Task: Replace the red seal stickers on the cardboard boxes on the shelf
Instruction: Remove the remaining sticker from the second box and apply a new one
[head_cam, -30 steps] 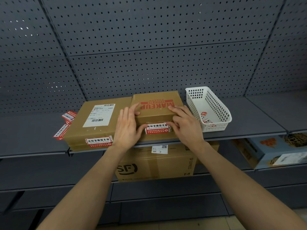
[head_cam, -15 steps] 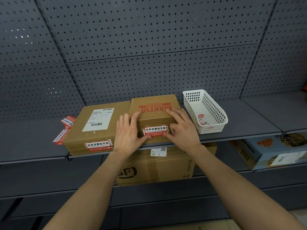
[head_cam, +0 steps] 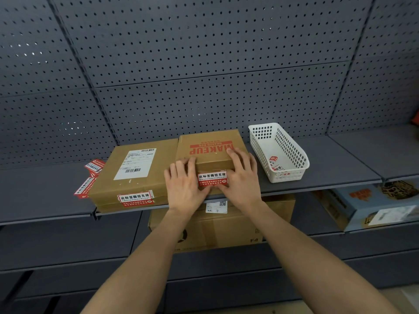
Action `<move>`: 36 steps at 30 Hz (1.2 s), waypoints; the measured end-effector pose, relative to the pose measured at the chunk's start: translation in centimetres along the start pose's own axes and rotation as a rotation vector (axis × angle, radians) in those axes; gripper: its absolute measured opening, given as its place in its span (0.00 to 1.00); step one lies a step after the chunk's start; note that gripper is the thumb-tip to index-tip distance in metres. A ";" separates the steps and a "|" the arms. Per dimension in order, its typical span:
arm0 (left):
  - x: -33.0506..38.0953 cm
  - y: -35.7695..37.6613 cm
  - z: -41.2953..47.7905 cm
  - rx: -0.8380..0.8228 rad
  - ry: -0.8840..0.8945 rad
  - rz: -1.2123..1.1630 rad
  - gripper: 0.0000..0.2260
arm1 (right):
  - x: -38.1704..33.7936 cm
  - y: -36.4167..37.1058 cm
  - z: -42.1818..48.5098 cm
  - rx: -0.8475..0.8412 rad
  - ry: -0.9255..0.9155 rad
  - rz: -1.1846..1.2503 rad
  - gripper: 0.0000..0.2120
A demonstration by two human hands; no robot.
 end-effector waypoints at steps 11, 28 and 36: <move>-3.3 -0.7 1.0 -0.023 0.163 -0.117 0.35 | 2.9 -2.6 0.9 -0.014 -0.175 0.157 0.20; -0.3 -1.2 1.3 0.052 0.003 -0.116 0.28 | 0.9 -1.6 1.6 0.011 0.003 0.081 0.19; -2.8 -0.7 2.0 -0.030 0.070 -0.217 0.22 | 3.1 -2.5 1.5 -0.047 -0.056 0.266 0.26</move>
Point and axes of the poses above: each hand's wrist, its own z-axis towards the middle knuckle, its own y-axis out of the palm, x = y × z, the point moved 2 cm from there along z, towards the middle knuckle, and after that the axes turned 2 degrees about -x, right-handed, at the moved point
